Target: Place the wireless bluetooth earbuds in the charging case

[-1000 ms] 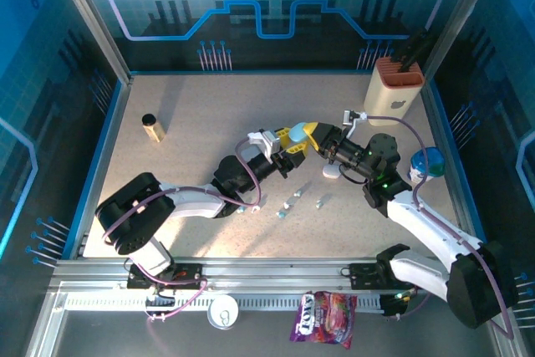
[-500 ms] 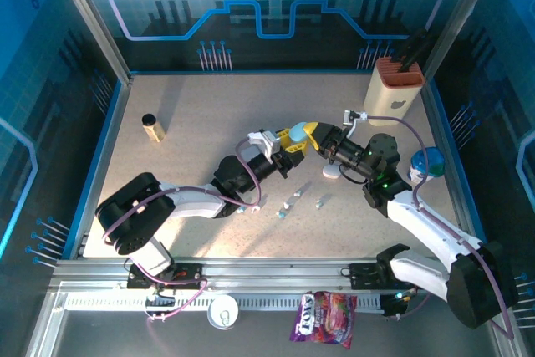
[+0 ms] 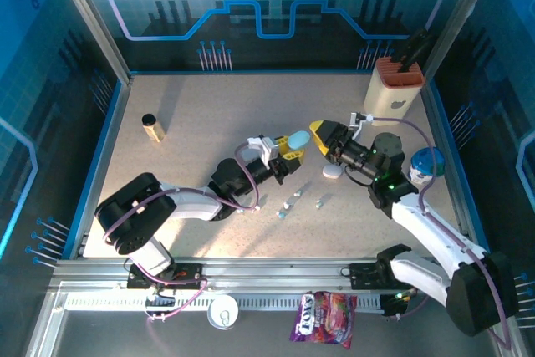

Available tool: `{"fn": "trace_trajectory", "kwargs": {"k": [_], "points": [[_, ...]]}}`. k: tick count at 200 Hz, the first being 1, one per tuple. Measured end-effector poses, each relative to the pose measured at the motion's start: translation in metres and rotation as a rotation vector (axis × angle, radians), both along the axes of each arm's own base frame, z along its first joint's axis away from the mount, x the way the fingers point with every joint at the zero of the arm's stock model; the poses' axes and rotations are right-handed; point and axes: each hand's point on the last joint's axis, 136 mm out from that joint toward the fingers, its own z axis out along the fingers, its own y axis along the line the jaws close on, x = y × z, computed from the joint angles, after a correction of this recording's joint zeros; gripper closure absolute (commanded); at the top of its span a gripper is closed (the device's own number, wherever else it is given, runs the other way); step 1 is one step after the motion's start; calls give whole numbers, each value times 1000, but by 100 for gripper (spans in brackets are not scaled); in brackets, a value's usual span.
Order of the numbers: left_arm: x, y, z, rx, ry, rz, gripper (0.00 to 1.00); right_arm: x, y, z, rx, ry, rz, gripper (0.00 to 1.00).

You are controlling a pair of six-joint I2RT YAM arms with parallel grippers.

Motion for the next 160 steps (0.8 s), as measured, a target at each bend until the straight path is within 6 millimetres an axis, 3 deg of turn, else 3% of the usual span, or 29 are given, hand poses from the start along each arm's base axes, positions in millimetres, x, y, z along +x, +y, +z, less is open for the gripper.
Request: {"fn": "trace_trajectory", "kwargs": {"k": [54,99,160], "points": [[-4,9,-14,26,31,-113,71,-1,-25,-10,-313,-207,15,16],[-17,10,-22,57,31,-227,72,-17,-16,-8,-611,-468,181,11],[-29,6,-28,89,42,-316,72,-44,10,-29,-812,-715,401,9]]}}
